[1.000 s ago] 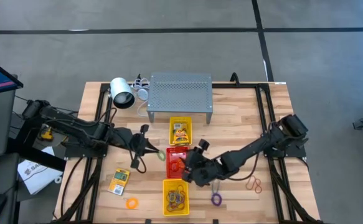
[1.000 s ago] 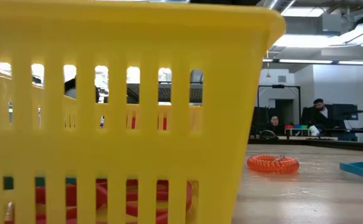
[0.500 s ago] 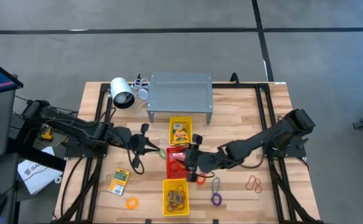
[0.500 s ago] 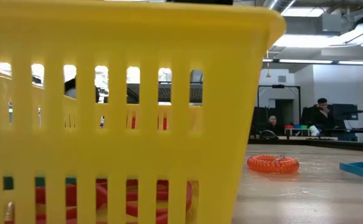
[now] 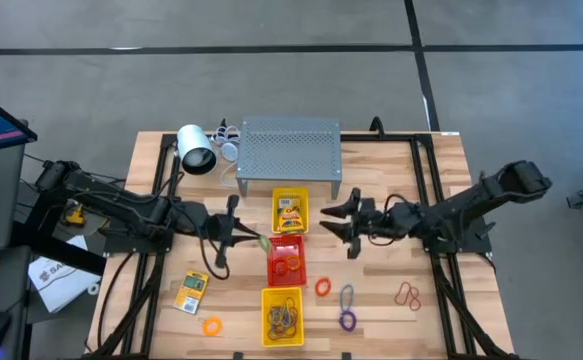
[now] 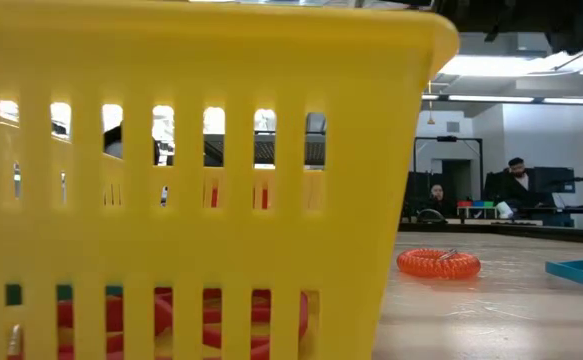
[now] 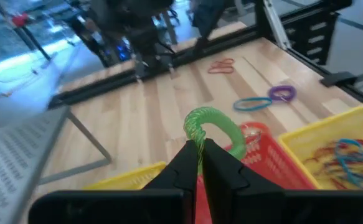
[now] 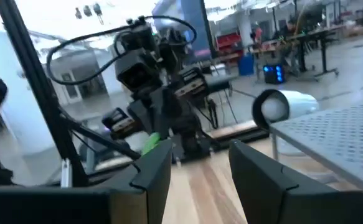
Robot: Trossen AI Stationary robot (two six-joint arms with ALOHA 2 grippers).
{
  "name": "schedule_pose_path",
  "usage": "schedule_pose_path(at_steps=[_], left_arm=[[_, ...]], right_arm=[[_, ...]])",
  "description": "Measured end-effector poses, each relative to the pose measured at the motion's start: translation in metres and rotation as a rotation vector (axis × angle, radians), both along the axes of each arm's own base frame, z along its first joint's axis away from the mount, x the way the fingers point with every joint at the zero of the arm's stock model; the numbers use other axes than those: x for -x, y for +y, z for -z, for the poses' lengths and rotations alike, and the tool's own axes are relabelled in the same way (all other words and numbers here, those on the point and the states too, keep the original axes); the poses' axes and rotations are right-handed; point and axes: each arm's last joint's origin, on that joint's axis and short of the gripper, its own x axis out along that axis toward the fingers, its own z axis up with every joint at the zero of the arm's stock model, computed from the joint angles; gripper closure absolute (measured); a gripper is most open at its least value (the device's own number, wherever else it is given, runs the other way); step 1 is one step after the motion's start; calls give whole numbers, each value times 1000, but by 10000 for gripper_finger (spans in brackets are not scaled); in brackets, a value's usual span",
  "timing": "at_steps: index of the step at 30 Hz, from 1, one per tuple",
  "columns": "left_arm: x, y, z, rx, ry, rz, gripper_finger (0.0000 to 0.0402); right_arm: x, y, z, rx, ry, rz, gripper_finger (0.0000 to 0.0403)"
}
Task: Pick & Place Office Desk Supplies
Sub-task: Put the green spring rubber band into the red bin
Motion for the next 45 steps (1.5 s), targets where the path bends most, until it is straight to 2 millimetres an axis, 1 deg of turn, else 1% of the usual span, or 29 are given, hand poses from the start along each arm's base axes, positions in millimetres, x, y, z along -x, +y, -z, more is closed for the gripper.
schedule_pose_path(at_steps=[3, 8, 13, 16, 19, 24, 30, 40, 45], left_arm=[[-2, 3, -1, -25, -20, -40, 392], [-6, 13, -3, -23, -42, -90, 393], [-16, 18, 5, -45, -27, -115, 393], [-24, 18, 12, -74, -20, -112, 393], [-31, 18, 15, -93, -34, -112, 393], [-34, 18, 19, -112, -31, -106, 393], [-34, 18, 16, -125, -60, -130, 393], [-36, 18, 10, -137, -120, -130, 394], [-36, 18, 10, -139, -121, -130, 394]], right_arm=[[-9, -1, 11, -5, 2, -2, 246], [-46, 4, 19, 42, 49, -46, 246], [-73, 2, 23, 76, 63, -30, 246], [-83, -3, 24, 76, 66, -17, 246], [-89, -8, 28, 55, 79, 0, 246], [-91, -15, 35, 10, 98, 15, 246], [-91, -12, 31, 2, 67, -39, 246], [-91, -12, 31, -12, 69, -41, 246], [-91, -12, 32, -13, 70, -68, 249]])
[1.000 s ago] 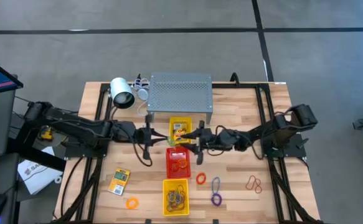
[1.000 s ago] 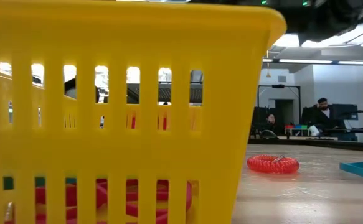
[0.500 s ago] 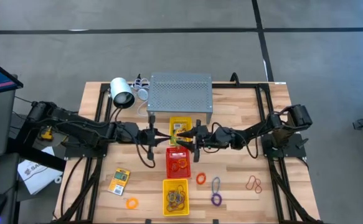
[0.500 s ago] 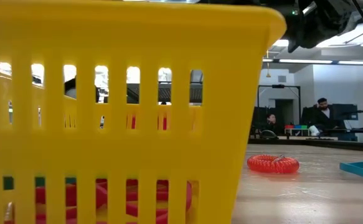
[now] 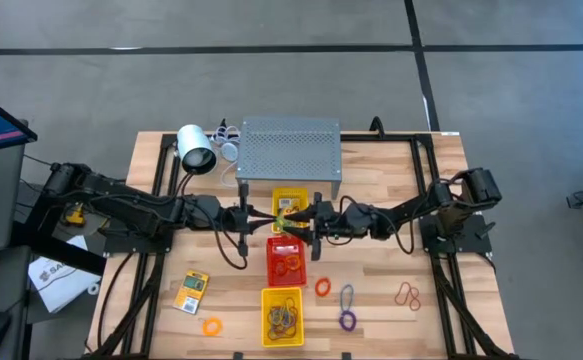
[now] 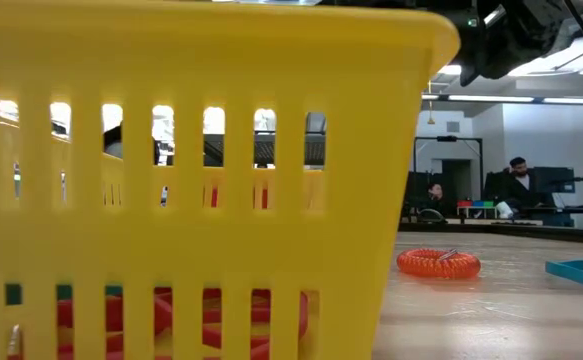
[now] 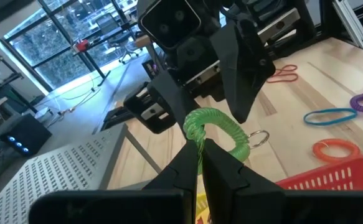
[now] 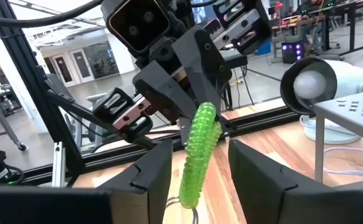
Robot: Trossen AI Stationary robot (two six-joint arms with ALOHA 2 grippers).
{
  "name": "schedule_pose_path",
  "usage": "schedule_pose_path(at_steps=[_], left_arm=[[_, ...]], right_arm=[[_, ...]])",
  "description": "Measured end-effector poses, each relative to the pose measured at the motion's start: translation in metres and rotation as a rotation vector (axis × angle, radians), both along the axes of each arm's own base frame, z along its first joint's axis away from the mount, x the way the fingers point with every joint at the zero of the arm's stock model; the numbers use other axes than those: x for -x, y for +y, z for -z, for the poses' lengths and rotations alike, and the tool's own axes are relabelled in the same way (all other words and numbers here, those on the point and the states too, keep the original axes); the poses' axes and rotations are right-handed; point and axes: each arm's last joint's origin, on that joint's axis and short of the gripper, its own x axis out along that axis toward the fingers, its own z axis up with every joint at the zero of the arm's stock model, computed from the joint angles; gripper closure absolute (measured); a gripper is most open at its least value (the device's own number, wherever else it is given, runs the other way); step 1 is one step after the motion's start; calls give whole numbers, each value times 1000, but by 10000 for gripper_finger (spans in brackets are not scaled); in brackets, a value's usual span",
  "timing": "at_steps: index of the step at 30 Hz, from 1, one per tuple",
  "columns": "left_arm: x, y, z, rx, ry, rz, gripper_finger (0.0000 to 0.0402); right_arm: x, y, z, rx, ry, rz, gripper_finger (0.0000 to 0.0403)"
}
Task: Pick & Place Office Desk Supplies
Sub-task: Put the green spring rubber band into the red bin
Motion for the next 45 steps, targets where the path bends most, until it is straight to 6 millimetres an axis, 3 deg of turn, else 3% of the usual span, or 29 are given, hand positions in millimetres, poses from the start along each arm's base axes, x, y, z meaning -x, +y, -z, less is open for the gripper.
schedule_pose_path(at_steps=[4, 16, 28, 38, 45], left_arm=[[0, 0, 0, 0, 0, 0, 394], [0, 0, -1, 3, -12, 1, 392], [-1, -1, -3, 20, -36, 15, 340], [3, -2, -6, 30, -31, 73, 251], [17, 1, -24, 65, -91, 69, 194]], right_arm=[[0, 0, 0, 14, 3, -3, 271], [0, 0, 0, 51, 6, -3, 391], [0, 1, 1, 56, 6, -4, 396], [0, 1, 0, 57, 4, -27, 398], [2, 2, -3, 112, -2, -65, 398]])
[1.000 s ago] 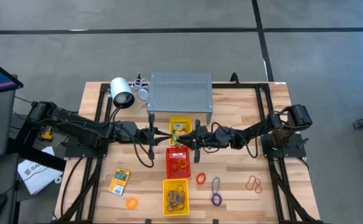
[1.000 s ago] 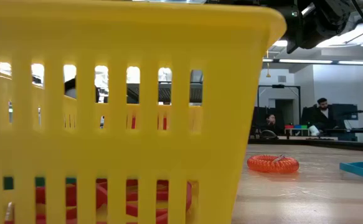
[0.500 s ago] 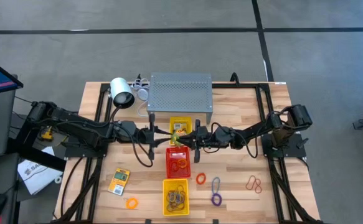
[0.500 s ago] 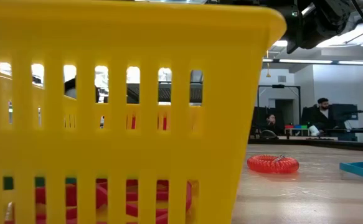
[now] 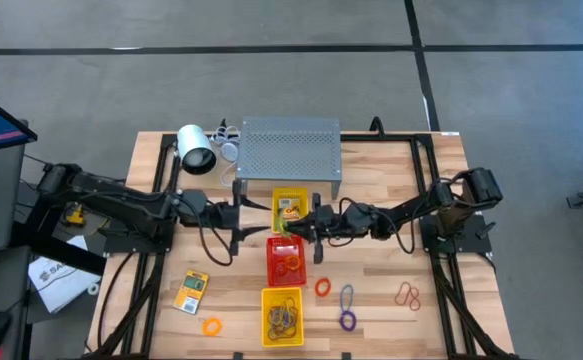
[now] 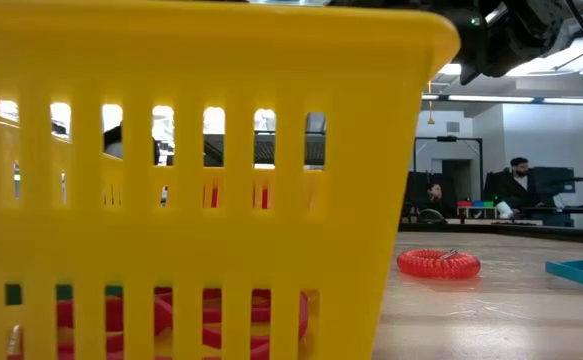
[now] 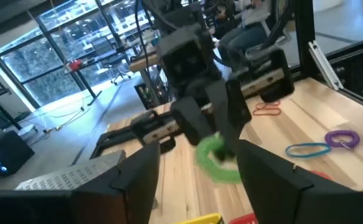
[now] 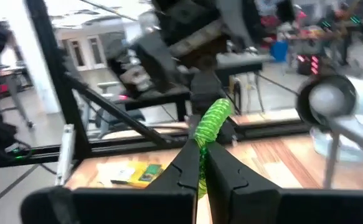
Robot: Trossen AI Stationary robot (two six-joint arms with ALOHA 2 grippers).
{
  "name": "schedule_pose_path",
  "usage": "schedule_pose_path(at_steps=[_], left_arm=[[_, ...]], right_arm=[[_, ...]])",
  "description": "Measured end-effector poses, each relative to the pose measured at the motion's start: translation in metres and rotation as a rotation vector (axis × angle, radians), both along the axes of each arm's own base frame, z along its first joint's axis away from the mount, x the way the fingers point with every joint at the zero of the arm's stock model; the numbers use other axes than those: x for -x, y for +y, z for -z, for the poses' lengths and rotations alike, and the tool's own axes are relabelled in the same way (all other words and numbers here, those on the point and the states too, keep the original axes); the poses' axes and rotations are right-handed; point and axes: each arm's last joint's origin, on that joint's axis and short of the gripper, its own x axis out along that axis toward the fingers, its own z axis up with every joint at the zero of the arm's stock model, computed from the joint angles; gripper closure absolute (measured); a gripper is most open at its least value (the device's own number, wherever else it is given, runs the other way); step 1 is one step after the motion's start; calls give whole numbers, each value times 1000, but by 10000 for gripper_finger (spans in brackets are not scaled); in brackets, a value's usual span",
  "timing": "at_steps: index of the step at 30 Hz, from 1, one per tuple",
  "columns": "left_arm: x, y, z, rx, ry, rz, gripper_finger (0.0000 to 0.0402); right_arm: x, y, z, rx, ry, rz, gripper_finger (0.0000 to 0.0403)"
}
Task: Pick & Place Office Desk Supplies
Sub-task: Put the green spring rubber band into the red bin
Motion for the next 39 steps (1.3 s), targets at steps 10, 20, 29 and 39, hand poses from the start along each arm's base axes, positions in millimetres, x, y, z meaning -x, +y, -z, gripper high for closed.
schedule_pose_path(at_steps=[10, 20, 29, 39], left_arm=[[23, 4, -6, 41, 71, -8, 180], [31, 5, -3, 79, 141, -20, 187], [32, 5, 2, 124, 186, -33, 191], [35, 8, 10, 154, 274, -53, 192]], right_arm=[[40, -12, -15, 75, 109, -38, 399], [92, -20, 7, -5, 56, -32, 399], [131, -27, 32, -76, 3, 7, 399], [110, -24, 24, -140, 153, 8, 399]])
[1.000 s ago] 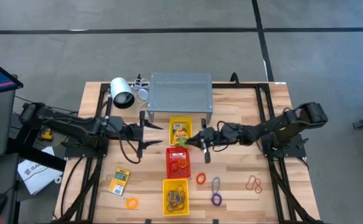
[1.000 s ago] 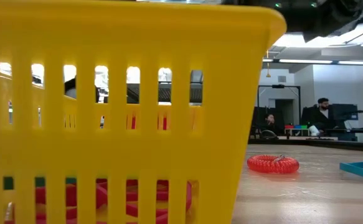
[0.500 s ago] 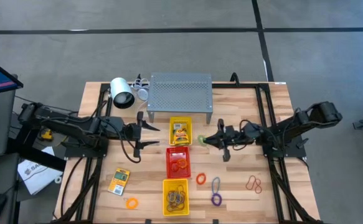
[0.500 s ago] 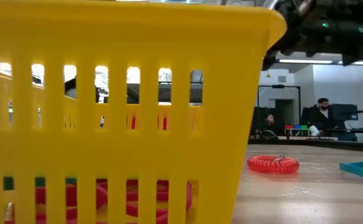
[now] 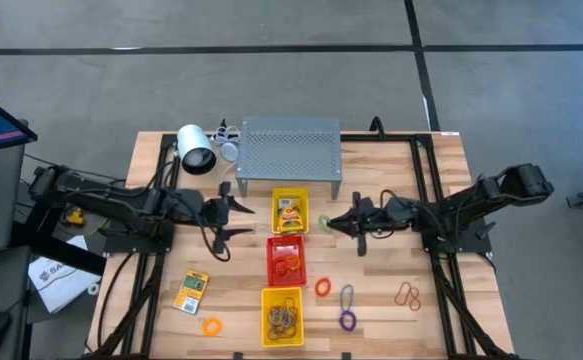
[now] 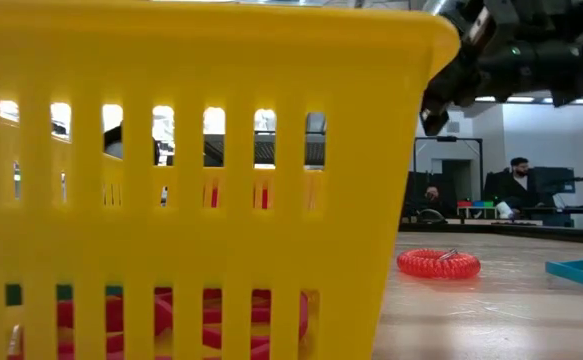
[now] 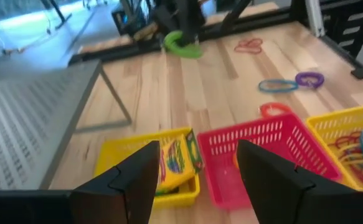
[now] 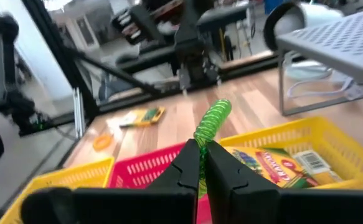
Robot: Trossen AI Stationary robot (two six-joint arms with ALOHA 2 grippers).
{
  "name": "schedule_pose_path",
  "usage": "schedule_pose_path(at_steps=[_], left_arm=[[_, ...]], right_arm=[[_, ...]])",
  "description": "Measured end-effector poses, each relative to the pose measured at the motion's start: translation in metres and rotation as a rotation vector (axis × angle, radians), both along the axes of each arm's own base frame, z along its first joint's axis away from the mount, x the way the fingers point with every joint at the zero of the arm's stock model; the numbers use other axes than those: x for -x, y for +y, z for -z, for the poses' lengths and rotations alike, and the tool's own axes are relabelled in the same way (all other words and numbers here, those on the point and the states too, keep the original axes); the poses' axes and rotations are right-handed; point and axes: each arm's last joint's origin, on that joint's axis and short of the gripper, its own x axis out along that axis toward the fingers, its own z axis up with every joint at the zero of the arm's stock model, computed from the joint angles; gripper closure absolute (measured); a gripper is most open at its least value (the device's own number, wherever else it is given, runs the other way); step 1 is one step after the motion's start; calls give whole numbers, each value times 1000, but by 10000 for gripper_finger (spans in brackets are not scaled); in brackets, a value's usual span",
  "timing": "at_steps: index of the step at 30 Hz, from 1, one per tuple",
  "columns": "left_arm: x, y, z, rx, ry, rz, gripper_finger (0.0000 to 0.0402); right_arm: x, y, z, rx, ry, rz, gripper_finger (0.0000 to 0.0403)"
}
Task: Pick & Place Office Desk Supplies
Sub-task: Put the green spring rubber band into the red bin
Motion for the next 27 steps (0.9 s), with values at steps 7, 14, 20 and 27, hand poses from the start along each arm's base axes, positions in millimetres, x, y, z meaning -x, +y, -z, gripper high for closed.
schedule_pose_path(at_steps=[7, 14, 20, 27], left_arm=[[2, 5, 6, 19, 62, -37, 196], [4, 5, 10, 12, 112, -37, 199], [6, 5, 12, 22, 138, -45, 199], [6, 5, 13, 22, 147, -46, 201]], right_arm=[[-25, 7, -10, 49, 103, 1, 399], [-67, 15, 5, 51, 181, -52, 399], [-102, 23, 11, 36, 245, -109, 399], [-134, 38, 21, 46, 399, -141, 398]])
